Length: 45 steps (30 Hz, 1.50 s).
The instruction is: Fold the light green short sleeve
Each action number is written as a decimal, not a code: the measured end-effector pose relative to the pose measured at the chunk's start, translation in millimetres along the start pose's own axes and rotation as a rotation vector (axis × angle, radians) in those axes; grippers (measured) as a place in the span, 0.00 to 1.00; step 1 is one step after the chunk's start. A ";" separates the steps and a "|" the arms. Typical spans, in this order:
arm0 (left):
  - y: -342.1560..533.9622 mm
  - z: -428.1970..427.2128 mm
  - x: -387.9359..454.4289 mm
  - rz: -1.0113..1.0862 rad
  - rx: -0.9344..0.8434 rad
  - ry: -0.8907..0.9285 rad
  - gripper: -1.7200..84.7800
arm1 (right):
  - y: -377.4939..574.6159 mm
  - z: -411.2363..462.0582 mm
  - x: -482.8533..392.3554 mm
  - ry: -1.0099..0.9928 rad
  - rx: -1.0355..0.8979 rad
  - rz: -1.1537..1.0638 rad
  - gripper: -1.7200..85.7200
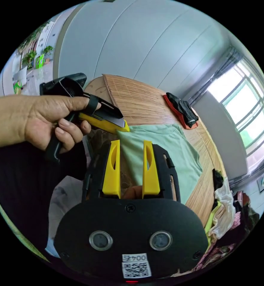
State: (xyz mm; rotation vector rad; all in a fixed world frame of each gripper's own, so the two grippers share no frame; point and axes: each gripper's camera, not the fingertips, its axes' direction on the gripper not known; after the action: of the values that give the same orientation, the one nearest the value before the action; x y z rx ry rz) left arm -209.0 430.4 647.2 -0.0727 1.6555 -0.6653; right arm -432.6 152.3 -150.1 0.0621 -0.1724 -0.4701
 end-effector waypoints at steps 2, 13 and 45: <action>2.3 -0.5 -3.5 -0.027 0.003 0.099 0.06 | -4.2 12.8 -23.1 0.080 0.009 -0.116 0.15; 24.6 -34.9 31.4 0.208 0.068 0.075 0.11 | -9.3 63.7 93.2 -0.225 -0.052 0.186 0.02; 78.9 112.5 128.7 0.610 -0.172 -0.275 0.34 | -35.5 333.6 235.7 -1.122 -0.439 0.176 0.08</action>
State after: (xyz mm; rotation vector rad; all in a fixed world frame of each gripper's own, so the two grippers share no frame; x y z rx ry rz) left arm -107.2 400.5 491.8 0.2039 1.3634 -0.0440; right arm -301.5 6.7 210.0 -0.6580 -1.1580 -0.3126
